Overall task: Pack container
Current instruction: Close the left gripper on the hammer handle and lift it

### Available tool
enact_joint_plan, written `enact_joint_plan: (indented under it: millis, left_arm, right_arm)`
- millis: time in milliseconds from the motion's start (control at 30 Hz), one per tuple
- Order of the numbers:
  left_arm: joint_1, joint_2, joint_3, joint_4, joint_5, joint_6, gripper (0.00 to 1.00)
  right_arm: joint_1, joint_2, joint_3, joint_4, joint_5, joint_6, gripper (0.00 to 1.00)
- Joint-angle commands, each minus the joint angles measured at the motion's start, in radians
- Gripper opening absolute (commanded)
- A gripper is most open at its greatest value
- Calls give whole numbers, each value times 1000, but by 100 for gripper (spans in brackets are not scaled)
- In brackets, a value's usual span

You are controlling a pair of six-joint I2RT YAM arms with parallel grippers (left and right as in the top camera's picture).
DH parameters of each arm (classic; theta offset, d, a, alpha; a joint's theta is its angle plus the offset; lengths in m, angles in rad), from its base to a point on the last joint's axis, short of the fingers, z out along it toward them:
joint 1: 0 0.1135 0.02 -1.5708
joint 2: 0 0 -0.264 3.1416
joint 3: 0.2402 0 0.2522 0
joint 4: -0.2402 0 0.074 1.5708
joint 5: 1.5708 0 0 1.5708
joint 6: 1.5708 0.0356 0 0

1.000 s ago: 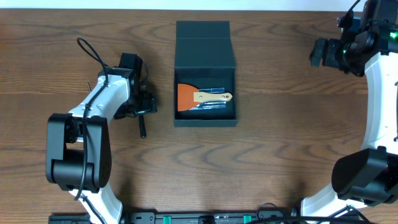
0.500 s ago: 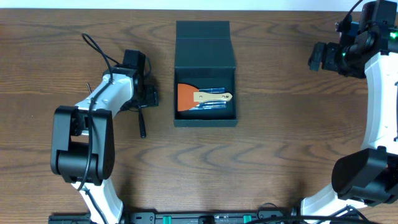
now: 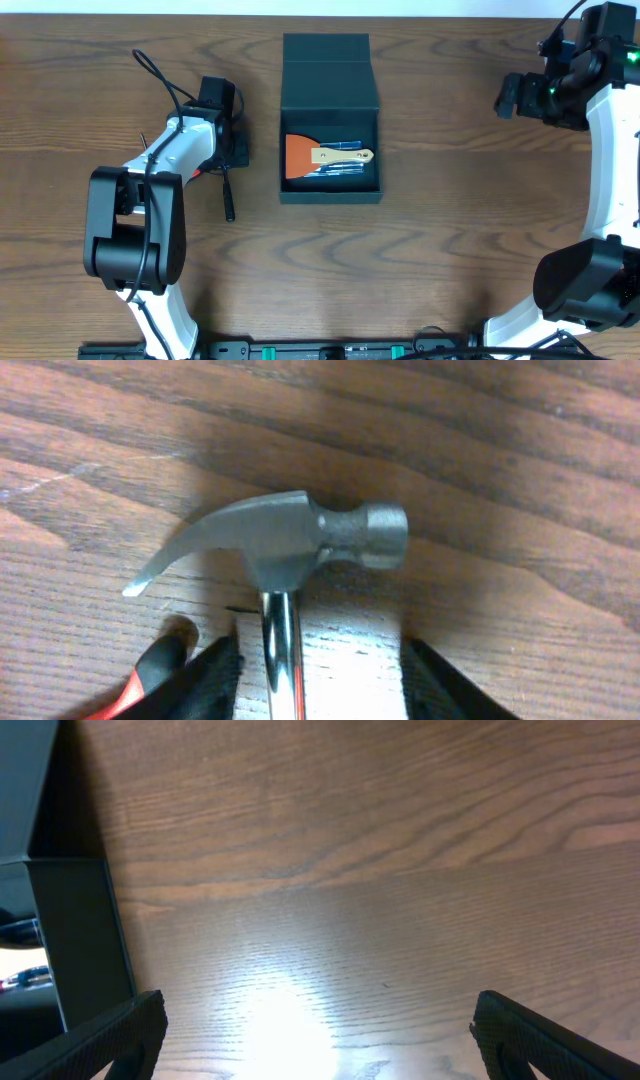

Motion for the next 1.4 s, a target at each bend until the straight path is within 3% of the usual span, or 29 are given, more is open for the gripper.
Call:
enact_joint_plan:
  millis: [0,167,467,833,1100,1133,1233,1367]
  left_arm:
    - [0,39,1,-3,-5,8,43]
    - [0,39,1,-22,-4,8,34]
    - [0,39,1,-77,-4,8,29]
    - [9,39,1,-94,-38,26,29]
    - [21,39,1,-94,-37,43,19]
    - [21,39,1,-94,-37,53,12]
    - [21,39,1,-95,-37,73,6]
    - [21,38,15,-114,-37,73,6]
  right_arm:
    - [0,-5,9,-5,-5,17,99]
    - [0,-5,9,-8,-5,17,99]
    - [0,-5,9,-7,-5,17,99]
    - [0,-5,9,-15,-5,18,99]
    - [0,-5,9,-26,-5,18,99]
    - [0,-5,9,-26,-5,18,99]
    - [0,-5,9,-29,-5,18,99]
    - [0,-5,9,-35,-5,18,99]
